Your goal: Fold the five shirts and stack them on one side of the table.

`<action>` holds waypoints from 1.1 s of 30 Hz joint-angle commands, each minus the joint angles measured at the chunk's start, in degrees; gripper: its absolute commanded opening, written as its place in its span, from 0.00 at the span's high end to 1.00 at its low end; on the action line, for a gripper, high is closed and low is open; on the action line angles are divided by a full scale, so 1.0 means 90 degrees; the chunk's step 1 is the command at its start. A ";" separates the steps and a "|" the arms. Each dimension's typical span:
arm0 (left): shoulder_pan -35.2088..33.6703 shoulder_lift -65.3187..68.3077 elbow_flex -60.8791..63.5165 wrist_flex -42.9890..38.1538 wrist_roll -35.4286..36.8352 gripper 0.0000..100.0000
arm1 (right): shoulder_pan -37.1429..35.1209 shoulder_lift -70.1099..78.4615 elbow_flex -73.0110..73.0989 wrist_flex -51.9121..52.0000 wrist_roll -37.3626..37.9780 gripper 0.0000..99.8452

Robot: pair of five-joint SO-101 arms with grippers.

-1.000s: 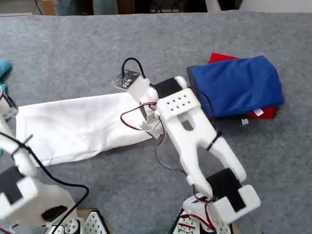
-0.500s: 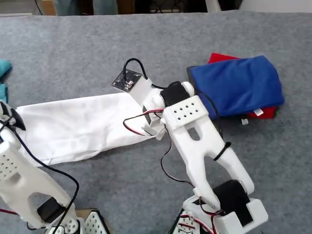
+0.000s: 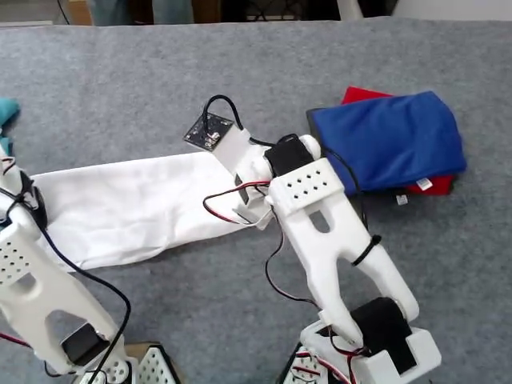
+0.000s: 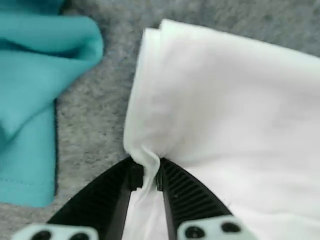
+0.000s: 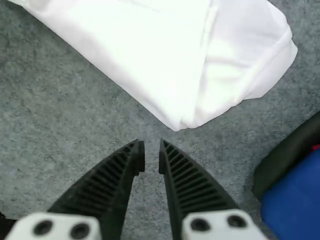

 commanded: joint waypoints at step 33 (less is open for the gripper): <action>0.4908 -0.3077 0.0601 0.0967 0.2032 0.97 | 0.3370 -0.1617 -0.0904 0.0840 0.1065 0.93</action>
